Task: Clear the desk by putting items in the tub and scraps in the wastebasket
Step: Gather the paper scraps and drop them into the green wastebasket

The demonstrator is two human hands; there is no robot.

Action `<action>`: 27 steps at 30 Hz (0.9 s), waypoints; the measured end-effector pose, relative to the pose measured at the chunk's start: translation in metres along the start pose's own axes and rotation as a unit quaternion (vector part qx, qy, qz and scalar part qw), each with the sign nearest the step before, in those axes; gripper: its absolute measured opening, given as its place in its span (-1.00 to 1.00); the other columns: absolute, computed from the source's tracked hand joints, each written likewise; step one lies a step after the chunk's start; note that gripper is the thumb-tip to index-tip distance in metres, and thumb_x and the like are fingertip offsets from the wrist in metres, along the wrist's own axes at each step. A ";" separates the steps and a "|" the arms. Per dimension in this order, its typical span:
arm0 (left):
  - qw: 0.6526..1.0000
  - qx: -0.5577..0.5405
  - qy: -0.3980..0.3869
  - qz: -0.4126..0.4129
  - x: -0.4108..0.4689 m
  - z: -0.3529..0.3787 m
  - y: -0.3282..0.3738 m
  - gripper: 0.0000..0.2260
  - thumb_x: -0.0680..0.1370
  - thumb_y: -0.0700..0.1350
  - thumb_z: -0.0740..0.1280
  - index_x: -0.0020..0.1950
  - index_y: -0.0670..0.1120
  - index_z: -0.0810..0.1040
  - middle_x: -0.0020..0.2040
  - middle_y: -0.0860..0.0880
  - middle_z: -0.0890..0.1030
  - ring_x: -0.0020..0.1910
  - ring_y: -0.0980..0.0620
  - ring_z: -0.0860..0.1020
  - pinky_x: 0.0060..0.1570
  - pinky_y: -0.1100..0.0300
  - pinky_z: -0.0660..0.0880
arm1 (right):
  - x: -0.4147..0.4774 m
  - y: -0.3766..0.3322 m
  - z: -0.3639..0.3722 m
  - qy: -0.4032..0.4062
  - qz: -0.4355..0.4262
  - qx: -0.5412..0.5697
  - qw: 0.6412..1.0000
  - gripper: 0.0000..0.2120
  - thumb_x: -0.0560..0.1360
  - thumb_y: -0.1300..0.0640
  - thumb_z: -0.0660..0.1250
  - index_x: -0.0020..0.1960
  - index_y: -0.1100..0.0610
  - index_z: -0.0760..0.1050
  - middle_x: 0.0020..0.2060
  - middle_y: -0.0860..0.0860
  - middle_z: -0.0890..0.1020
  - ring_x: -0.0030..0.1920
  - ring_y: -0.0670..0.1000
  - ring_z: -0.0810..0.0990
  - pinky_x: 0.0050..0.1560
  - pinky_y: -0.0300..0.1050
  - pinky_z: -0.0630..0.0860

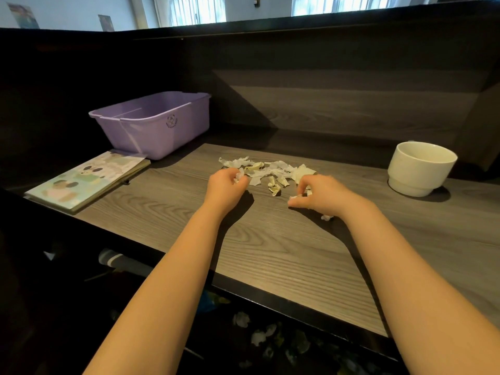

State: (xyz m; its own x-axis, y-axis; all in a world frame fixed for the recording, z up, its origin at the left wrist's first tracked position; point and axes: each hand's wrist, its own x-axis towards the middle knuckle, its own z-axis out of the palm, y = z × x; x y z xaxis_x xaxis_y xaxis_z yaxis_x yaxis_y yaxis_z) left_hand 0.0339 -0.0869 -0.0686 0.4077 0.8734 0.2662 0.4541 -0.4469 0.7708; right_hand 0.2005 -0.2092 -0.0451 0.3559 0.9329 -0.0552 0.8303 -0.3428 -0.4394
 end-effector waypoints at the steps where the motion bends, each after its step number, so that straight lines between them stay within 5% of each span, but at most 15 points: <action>1: 1.000 -0.001 -0.006 0.001 -0.001 0.000 0.000 -0.80 0.52 -0.13 0.24 -0.18 -0.25 0.52 -0.29 -0.14 0.40 -0.29 -0.01 0.32 -0.25 0.08 0.25 | -0.001 -0.001 0.000 -0.005 0.001 -0.004 1.000 -0.72 0.44 -0.12 0.38 0.02 0.03 0.46 -0.03 -0.04 0.46 0.00 -0.02 0.43 -0.12 -0.13 0.39; 7: 1.000 -0.007 -0.017 0.005 -0.004 -0.001 0.001 -0.76 0.51 -0.13 0.26 -0.09 -0.32 0.54 -0.28 -0.13 0.44 -0.28 0.00 0.36 -0.25 0.11 0.29 | 0.002 -0.011 0.008 -0.007 -0.045 -0.060 0.997 -0.84 0.55 -0.03 0.24 -0.16 0.00 0.40 -0.14 -0.01 0.54 -0.17 -0.04 0.47 -0.27 -0.20 0.37; 11: 1.000 -0.005 -0.022 0.004 -0.007 -0.002 0.003 -0.83 0.52 -0.11 0.27 -0.18 -0.19 0.54 -0.21 -0.10 0.45 -0.20 0.03 0.39 -0.16 0.10 0.33 | 0.005 -0.013 0.012 0.006 -0.042 -0.068 0.997 -0.78 0.59 -0.01 0.17 -0.22 0.00 0.36 -0.24 -0.03 0.50 -0.24 -0.06 0.44 -0.30 -0.18 0.35; 14: 1.000 -0.020 -0.016 -0.010 -0.009 -0.004 0.005 -0.81 0.53 -0.13 0.26 0.04 -0.20 0.58 -0.09 -0.06 0.48 -0.05 0.03 0.44 0.02 0.07 0.41 | 0.003 -0.014 0.013 0.041 -0.034 -0.031 0.998 -0.74 0.60 -0.02 0.14 -0.22 0.04 0.38 -0.26 0.00 0.51 -0.28 -0.05 0.47 -0.33 -0.16 0.36; 18: 0.999 -0.040 -0.014 -0.013 -0.013 -0.008 0.009 -0.85 0.50 -0.13 0.27 -0.22 -0.18 0.50 -0.37 -0.05 0.38 -0.36 0.06 0.32 -0.24 0.08 0.29 | -0.004 -0.018 0.012 0.089 -0.041 0.039 0.994 -0.74 0.57 0.01 0.18 -0.25 0.09 0.40 -0.25 0.05 0.53 -0.32 0.02 0.55 -0.30 -0.03 0.51; 21: 0.999 -0.047 -0.013 -0.015 -0.021 -0.018 0.011 -0.83 0.52 -0.14 0.27 -0.28 -0.09 0.44 -0.40 0.04 0.34 -0.39 0.13 0.29 -0.31 0.21 0.26 | -0.006 -0.023 0.011 0.111 -0.054 0.043 0.991 -0.81 0.57 0.05 0.19 -0.15 0.13 0.45 -0.20 0.09 0.56 -0.23 0.06 0.57 -0.17 0.03 0.58; 27: 0.999 -0.011 0.028 0.023 -0.040 -0.053 0.013 -0.86 0.50 -0.16 0.26 -0.26 -0.15 0.47 -0.35 -0.14 0.35 -0.33 0.00 0.27 -0.28 0.10 0.20 | -0.016 -0.038 0.009 0.146 -0.093 0.052 0.983 -0.88 0.57 0.04 0.24 -0.08 0.08 0.43 -0.15 0.02 0.55 -0.18 0.02 0.53 -0.15 -0.03 0.53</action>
State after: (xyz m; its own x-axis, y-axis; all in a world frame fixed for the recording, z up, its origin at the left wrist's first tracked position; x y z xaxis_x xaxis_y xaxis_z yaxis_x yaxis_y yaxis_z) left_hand -0.0186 -0.1171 -0.0380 0.3820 0.8620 0.3332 0.4184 -0.4828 0.7693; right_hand 0.1587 -0.2101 -0.0358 0.3231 0.9013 0.2887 0.8495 -0.1418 -0.5082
